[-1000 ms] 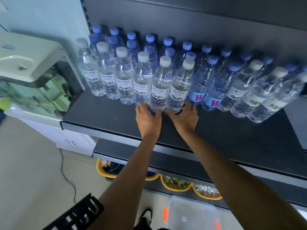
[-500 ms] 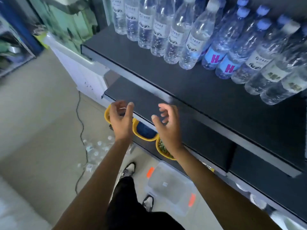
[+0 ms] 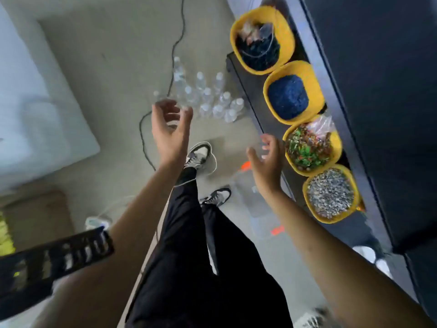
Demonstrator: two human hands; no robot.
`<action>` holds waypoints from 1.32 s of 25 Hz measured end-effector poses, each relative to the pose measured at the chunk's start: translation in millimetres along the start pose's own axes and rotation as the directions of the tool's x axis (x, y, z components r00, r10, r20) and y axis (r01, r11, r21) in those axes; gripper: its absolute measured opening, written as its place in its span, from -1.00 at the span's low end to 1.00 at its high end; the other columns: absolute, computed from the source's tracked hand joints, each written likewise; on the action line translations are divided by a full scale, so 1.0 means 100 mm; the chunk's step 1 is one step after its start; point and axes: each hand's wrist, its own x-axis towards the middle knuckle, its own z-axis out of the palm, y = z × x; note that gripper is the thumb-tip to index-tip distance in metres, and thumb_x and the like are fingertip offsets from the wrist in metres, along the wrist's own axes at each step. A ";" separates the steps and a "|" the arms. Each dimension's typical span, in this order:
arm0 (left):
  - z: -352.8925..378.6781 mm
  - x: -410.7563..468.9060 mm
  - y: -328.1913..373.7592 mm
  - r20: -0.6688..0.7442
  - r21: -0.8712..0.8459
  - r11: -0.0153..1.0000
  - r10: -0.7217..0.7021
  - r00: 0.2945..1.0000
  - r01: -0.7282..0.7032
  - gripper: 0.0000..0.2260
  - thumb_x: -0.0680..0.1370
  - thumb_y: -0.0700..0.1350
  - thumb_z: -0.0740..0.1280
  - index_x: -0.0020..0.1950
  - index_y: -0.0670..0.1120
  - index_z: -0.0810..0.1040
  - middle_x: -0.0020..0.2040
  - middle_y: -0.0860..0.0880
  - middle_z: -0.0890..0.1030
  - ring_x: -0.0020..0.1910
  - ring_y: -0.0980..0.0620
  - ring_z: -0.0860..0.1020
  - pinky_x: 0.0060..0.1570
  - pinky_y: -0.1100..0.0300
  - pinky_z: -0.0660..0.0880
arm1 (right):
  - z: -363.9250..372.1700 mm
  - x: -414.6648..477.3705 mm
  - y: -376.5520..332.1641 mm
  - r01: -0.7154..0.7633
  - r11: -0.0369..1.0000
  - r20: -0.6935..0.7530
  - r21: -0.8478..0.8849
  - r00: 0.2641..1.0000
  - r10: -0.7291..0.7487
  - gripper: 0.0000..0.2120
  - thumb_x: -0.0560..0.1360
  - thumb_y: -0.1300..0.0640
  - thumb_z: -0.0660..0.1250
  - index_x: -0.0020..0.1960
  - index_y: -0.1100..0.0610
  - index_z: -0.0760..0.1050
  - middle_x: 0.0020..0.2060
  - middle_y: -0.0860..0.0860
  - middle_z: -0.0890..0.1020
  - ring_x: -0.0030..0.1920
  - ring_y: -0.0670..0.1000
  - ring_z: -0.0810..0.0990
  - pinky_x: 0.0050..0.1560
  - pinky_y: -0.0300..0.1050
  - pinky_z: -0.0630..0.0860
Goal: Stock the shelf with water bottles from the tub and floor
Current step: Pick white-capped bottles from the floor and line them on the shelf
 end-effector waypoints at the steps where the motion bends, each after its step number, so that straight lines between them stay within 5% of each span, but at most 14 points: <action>1: 0.00 0.10 -0.30 -0.014 0.021 0.999 -0.026 1.000 0.027 -0.65 0.51 0.05 0.42 0.15 -0.15 0.50 -0.01 -0.12 0.59 -0.13 0.13 0.52 -0.13 0.23 0.47 | 0.24 0.06 0.16 0.000 1.000 0.026 -0.017 1.000 0.001 -0.63 0.47 0.17 0.41 0.25 0.26 0.50 0.10 0.17 0.50 0.06 0.20 0.51 0.07 0.31 0.52; 7: 0.57 0.87 -2.03 0.030 0.109 0.988 -0.115 0.993 0.111 -0.55 0.53 0.06 0.46 0.27 -0.18 0.48 0.17 -0.19 0.59 0.10 -0.06 0.58 0.15 0.06 0.55 | 1.63 0.86 1.22 -0.028 0.994 0.096 -0.107 0.995 0.038 -0.58 0.45 0.27 0.45 0.28 0.34 0.48 0.18 0.24 0.50 0.16 0.24 0.51 0.25 0.13 0.47; 12: 1.40 1.55 -3.08 0.190 0.275 0.961 -0.071 0.979 0.016 -0.56 0.51 -0.04 0.48 0.30 -0.19 0.45 0.20 -0.14 0.52 0.14 -0.09 0.53 0.19 0.02 0.50 | 2.43 1.89 1.99 -0.232 0.962 0.061 -0.143 0.968 0.242 -0.33 0.42 0.16 0.50 0.44 0.26 0.32 0.35 0.19 0.40 0.31 0.18 0.46 0.27 -0.09 0.42; 15: 1.87 1.97 -3.61 0.279 0.492 0.857 0.010 0.960 -0.152 -0.44 0.50 -0.04 0.46 0.43 -0.19 0.39 0.35 -0.14 0.45 0.34 -0.11 0.43 0.37 0.10 0.37 | 2.77 2.43 2.37 -0.305 0.946 0.027 -0.110 0.951 0.309 -0.18 0.38 0.11 0.55 0.54 0.14 0.25 0.43 0.09 0.38 0.37 0.07 0.49 0.28 -0.19 0.43; 18: 2.09 2.38 -3.97 0.304 0.625 0.763 -0.048 0.952 -0.161 -0.32 0.49 -0.04 0.43 0.56 -0.13 0.26 0.50 -0.11 0.34 0.46 -0.10 0.32 0.44 0.11 0.30 | 3.03 2.75 2.64 -0.323 0.946 0.062 -0.029 0.944 0.324 -0.16 0.36 0.14 0.56 0.55 0.06 0.26 0.39 -0.02 0.47 0.35 0.00 0.51 0.35 -0.17 0.45; 27: 1.86 2.34 -3.97 0.289 0.578 0.804 -0.044 0.956 -0.138 -0.56 0.51 -0.02 0.42 0.35 -0.09 0.46 0.15 -0.02 0.63 0.12 -0.06 0.57 -0.01 0.16 0.46 | 3.08 2.61 2.72 -0.310 0.951 -0.036 0.010 0.950 0.310 -0.55 0.38 0.11 0.53 0.22 0.09 0.50 -0.13 -0.26 0.51 -0.14 -0.18 0.54 -0.27 -0.63 0.34; 30: 1.66 1.96 -3.64 0.264 0.579 0.812 -0.099 0.960 -0.076 -0.55 0.50 0.00 0.44 0.35 -0.05 0.46 0.17 -0.01 0.63 0.11 -0.04 0.56 -0.04 0.21 0.38 | 2.79 2.33 2.48 -0.325 0.945 -0.042 -0.026 0.945 0.324 -0.54 0.37 0.09 0.55 0.21 0.07 0.50 -0.07 -0.17 0.55 -0.05 -0.08 0.52 -0.18 -0.55 0.33; 33: 1.45 1.56 -3.02 0.256 0.548 0.836 -0.123 0.959 -0.040 -0.55 0.48 0.02 0.46 0.33 -0.04 0.49 0.13 -0.01 0.64 0.05 0.01 0.54 0.01 0.20 0.44 | 2.31 2.07 2.03 -0.349 0.936 -0.023 -0.045 0.937 0.349 -0.52 0.34 0.07 0.56 0.21 0.07 0.53 -0.05 -0.14 0.57 -0.03 -0.05 0.54 -0.03 -0.25 0.44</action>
